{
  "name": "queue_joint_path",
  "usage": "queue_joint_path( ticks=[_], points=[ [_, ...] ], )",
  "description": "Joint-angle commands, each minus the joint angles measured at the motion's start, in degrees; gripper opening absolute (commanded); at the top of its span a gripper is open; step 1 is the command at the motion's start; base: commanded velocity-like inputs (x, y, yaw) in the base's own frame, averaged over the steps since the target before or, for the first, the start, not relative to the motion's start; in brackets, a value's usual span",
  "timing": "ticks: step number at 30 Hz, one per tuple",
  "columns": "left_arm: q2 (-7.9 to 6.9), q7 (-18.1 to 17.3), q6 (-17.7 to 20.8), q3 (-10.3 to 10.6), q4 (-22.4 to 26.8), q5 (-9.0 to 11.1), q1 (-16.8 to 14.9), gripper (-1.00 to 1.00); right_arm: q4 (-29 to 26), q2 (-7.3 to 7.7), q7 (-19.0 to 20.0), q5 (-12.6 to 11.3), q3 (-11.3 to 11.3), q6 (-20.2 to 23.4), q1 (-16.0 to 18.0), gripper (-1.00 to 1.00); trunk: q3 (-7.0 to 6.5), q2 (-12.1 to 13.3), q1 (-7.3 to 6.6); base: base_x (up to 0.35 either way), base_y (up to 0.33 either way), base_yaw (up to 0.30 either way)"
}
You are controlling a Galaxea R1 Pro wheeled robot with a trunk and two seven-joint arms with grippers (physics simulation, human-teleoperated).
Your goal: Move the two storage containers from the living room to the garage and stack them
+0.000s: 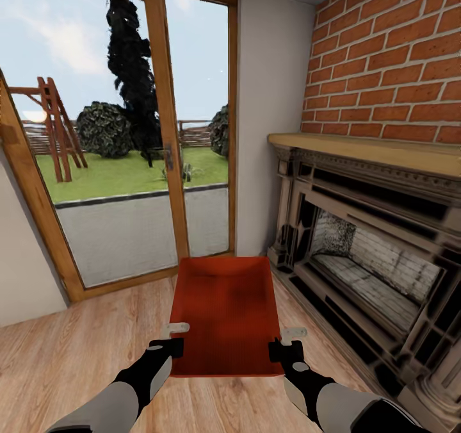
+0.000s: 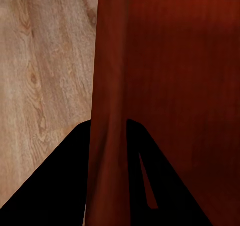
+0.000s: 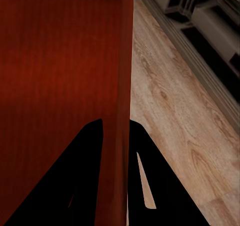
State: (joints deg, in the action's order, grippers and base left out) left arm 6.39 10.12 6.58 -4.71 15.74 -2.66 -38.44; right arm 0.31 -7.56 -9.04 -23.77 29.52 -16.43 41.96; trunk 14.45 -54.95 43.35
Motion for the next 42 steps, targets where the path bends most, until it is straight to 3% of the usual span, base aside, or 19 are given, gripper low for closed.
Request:
queue_joint_path(
  ticks=[1, 42],
  points=[
    [0.06, 1.04, 0.45, -1.44, 0.17, -1.3, -0.04, -1.0, 0.13, 0.0, -0.45, -1.63, -0.34, -0.51, 0.05, -1.0, -0.02, -0.05, 0.01, 0.0, 0.0, 0.0],
    [0.06, 1.04, 0.45, -1.44, 0.17, -1.3, -0.04, -1.0, 0.13, 0.0, -0.45, -1.63, -0.34, -0.47, 0.05, -1.0, -3.79, -0.05, 0.01, 0.0, 0.0, 0.0]
  ],
)
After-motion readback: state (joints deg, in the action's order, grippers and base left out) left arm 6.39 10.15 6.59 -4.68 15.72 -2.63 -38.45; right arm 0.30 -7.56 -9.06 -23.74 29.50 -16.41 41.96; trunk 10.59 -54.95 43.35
